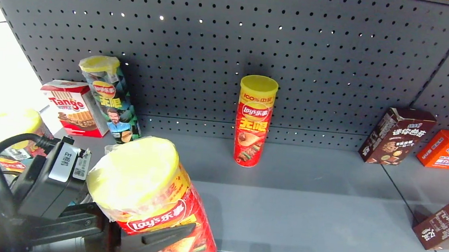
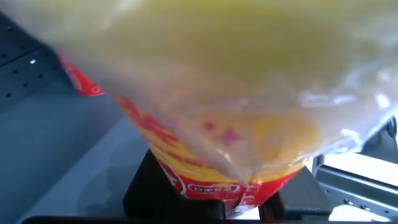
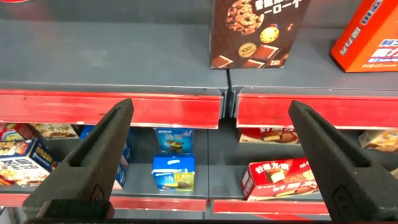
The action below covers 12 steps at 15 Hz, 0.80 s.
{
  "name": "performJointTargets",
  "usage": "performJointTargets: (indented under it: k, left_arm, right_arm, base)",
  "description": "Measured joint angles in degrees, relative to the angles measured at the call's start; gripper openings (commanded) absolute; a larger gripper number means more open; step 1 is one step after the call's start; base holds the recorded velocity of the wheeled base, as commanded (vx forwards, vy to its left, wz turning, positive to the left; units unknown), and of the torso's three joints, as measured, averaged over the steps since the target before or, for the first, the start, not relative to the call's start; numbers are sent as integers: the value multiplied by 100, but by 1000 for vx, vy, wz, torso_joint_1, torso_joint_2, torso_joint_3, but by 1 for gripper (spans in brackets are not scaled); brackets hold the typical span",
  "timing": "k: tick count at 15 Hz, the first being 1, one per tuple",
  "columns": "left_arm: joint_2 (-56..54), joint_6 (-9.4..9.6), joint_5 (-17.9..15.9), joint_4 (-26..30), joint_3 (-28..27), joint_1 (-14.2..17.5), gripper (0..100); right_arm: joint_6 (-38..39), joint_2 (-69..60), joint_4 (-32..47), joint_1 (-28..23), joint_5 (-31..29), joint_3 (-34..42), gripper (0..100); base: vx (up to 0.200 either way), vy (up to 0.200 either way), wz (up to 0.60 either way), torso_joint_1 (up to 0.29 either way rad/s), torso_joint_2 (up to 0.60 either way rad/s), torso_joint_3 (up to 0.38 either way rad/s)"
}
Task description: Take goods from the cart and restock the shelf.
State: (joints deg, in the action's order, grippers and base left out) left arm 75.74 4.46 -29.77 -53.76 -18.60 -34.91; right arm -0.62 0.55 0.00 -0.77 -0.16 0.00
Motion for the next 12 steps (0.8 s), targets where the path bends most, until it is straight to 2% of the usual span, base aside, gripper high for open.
performJointTargets:
  k: [2,4,7,10,12]
  left_arm:
    - [-38,90,367,11,52,2,0]
    - [-57,93,574,11,72,2,0]
    - [-61,66,590,11,67,-6,0]
    - [-59,55,569,9,-13,49,0]
    - [-50,55,569,11,-221,129,0]
  right_arm:
    - [-33,22,16,15,29,0,100]
    - [-224,20,-2,22,261,-11,100]
    - [-194,217,-16,15,486,-600,100]
    - [-145,1152,-21,129,858,-1690,100]
    - [-372,2000,-93,234,1119,-2337,100]
  base:
    - [0,0,0,0,0,0]
    - [0,0,0,0,0,0]
    - [0,0,0,0,0,0]
    - [0,0,0,0,0,0]
    - [0,0,0,0,0,0]
